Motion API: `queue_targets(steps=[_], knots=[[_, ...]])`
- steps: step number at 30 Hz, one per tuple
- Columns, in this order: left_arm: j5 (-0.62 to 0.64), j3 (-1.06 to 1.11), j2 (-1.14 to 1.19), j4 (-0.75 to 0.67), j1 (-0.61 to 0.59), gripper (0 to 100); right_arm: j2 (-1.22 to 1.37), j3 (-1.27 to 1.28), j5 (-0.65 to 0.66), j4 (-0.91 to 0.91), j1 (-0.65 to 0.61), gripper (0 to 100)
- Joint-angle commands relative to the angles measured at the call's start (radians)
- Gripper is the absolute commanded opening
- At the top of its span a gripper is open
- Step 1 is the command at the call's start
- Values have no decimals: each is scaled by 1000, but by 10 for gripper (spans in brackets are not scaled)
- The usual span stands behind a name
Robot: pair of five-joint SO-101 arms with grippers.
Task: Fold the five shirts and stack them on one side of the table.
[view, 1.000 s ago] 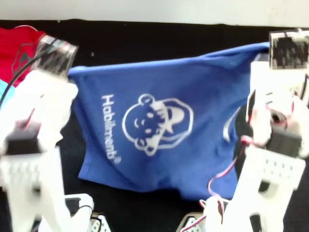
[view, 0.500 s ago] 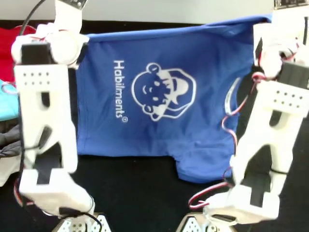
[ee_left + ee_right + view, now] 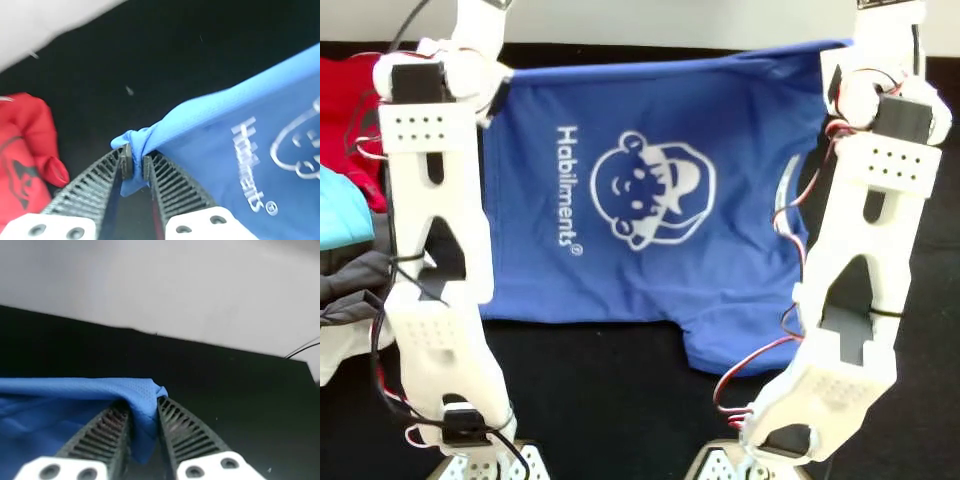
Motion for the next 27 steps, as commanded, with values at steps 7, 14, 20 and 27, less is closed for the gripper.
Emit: queue_targets(steps=[7, 14, 20, 27], knots=[[-8, -36, 159, 216, -4, 8, 31, 68, 5, 387, 10, 5], [-2, 7, 213, 290, -15, 8, 44, 166, 11, 542, 85, 5], [-2, 340, 45, 290, -10, 8, 38, 185, 12, 691, 77, 5], [-5, 727, -179, 282, -28, 8, -84, 486, 63, 693, 62, 5]])
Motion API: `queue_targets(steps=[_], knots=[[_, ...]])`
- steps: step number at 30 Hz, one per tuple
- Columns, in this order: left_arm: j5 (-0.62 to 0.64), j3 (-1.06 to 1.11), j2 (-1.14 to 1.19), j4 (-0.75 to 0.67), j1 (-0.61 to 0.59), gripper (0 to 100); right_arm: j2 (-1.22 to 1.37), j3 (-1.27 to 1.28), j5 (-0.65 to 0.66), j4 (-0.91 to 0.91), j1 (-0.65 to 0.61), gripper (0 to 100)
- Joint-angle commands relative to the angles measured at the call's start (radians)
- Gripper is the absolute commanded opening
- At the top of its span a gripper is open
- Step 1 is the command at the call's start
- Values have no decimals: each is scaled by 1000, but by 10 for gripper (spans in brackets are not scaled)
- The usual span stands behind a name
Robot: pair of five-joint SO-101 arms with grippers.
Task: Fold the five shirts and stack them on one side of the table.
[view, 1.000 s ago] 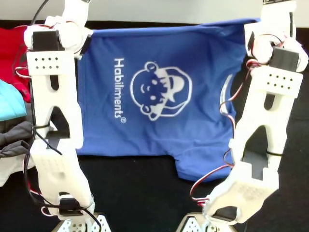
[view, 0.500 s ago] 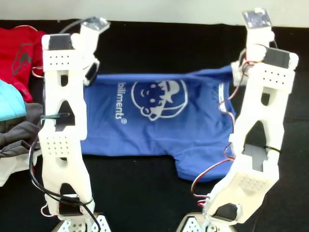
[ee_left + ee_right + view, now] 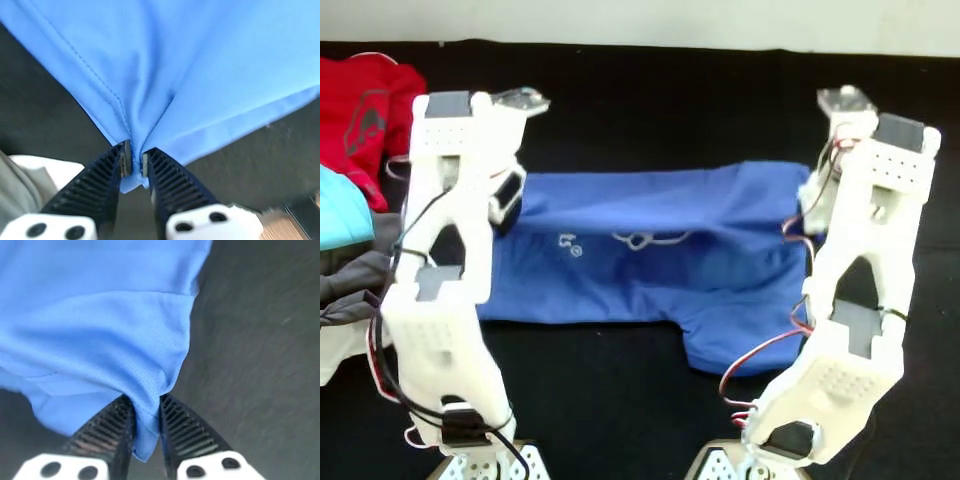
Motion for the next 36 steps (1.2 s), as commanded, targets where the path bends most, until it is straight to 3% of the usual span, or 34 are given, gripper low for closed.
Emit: queue_targets(steps=[1, 9, 16, 27, 36], knots=[[-5, 168, -145, -9, -21, 8, -151, 216, 37, -27, 4, 5], [-9, 573, -374, -196, -73, 8, -558, 737, 140, -240, 65, 5], [-9, 806, -426, -350, -62, 8, -696, 928, 199, -271, 67, 5], [-9, 840, -433, -362, -101, 8, -751, 943, 201, -266, 111, 5], [-9, 869, -424, -405, -102, 8, -771, 1061, 201, -275, 77, 5]])
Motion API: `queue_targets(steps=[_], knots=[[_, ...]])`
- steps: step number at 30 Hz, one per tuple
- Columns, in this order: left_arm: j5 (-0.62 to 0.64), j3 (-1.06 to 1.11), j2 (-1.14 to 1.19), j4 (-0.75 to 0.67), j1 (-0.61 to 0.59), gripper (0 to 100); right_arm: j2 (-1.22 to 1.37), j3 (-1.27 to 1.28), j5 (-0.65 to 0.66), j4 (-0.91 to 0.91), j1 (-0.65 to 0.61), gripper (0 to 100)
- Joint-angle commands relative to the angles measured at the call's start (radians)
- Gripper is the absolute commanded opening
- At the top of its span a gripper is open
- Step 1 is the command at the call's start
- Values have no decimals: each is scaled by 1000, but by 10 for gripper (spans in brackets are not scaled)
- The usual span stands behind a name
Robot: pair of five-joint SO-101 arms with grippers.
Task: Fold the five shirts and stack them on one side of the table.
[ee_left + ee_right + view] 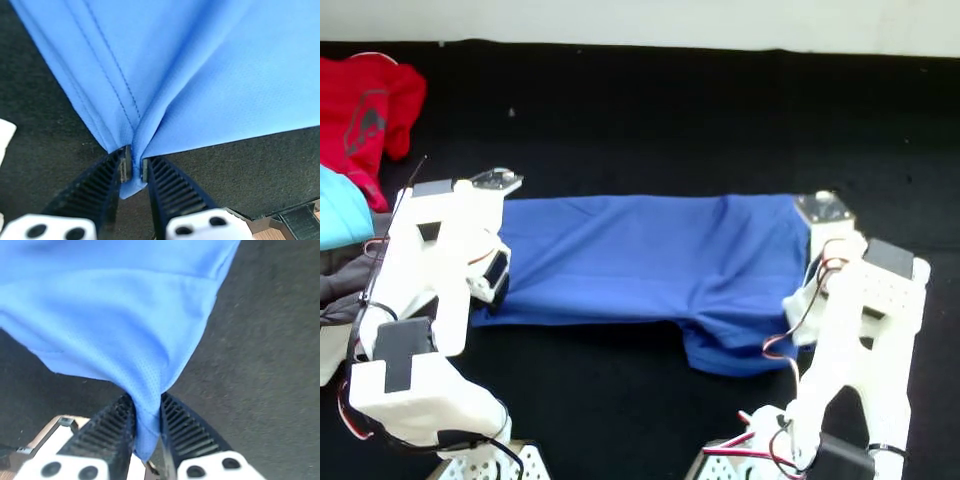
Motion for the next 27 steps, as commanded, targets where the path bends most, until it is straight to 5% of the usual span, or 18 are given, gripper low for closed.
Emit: queue_targets(steps=[1, 5, 12, 20, 23, 25, 27], knots=[[-9, 7, -31, -31, -12, 9, -28, 36, 14, 2, -27, 5], [-9, 15, -31, -21, -15, 32, -38, 41, 14, 13, -61, 11], [-9, -122, -41, 123, -33, 236, -41, -71, 8, 157, -142, 138], [-3, -513, -30, 256, -30, 215, -36, -412, 6, 237, -153, 138], [-2, -553, -28, 183, 12, 149, -25, -467, -38, 150, -170, 123], [14, -545, -24, 110, 50, 18, -5, -460, -104, 44, -196, 34], [77, -549, 19, 52, 90, 28, 54, -443, -149, -41, -234, 17]])
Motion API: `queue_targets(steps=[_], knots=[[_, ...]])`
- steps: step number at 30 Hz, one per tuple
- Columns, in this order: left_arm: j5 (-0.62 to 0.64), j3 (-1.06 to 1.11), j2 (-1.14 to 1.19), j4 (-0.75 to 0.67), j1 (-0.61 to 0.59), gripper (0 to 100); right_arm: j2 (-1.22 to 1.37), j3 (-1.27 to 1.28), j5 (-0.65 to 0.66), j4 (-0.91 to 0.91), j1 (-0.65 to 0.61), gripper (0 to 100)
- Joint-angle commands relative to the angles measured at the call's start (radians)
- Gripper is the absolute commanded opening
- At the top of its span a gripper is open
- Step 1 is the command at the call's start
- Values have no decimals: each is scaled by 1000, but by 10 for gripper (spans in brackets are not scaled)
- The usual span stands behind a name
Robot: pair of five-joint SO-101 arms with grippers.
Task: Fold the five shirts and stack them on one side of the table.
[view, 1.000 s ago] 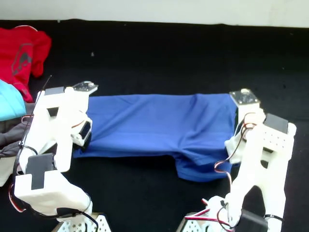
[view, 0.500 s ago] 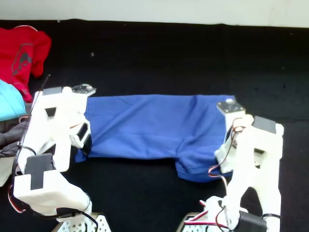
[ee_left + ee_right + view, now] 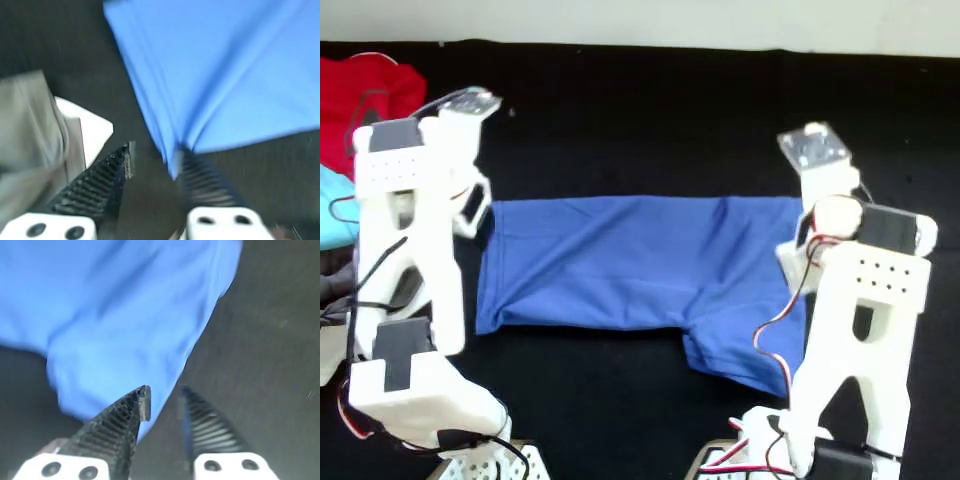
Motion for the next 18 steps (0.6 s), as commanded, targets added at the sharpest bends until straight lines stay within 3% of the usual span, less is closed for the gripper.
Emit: queue_targets(steps=[1, 6, 10, 18], knots=[[78, -47, 51, -101, 82, 22, 94, -24, -75, -150, -71, 19], [144, -154, 306, -175, 143, 8, 381, -65, -141, -292, -131, 5], [172, -358, 536, -170, 137, 8, 581, -173, -189, -377, -130, 5], [167, -855, 906, -52, 12, 8, 934, -470, -184, -392, -102, 5]])
